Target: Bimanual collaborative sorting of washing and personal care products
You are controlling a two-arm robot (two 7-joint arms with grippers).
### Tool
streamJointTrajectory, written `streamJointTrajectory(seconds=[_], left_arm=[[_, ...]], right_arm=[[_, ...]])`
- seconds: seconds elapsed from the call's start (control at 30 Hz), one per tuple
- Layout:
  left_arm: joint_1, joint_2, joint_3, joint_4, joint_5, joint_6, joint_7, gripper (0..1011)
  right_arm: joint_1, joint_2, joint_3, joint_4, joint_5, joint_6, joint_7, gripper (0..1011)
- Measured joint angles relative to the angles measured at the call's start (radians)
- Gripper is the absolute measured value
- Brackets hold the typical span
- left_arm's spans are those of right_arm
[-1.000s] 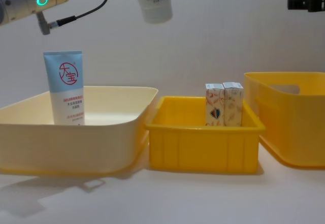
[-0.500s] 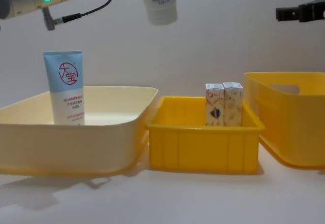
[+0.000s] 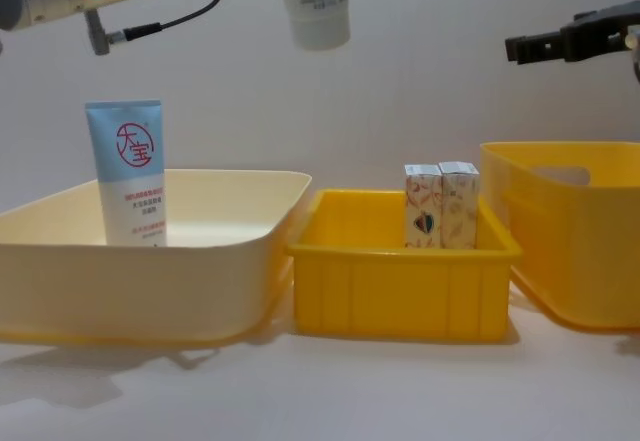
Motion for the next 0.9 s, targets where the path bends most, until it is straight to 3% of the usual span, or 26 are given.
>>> streamJointTrajectory(seconds=[0.13,0.57,0.9], left_arm=[[-0.002,0.003,0.003,0.000,-0.003,0.003,0.000,292],[-0.004,0.007,0.006,0.000,-0.007,0.008,0.002,292],[-0.005,0.008,0.008,-0.001,-0.008,0.009,0.003,291]], right_arm=[[0.004,0.011,-0.010,0.005,0.008,-0.013,0.031,1001],[-0.014,0.009,-0.021,-0.019,0.019,-0.038,0.027,1001],[-0.014,0.022,-0.040,-0.039,0.057,-0.047,0.095,1001]])
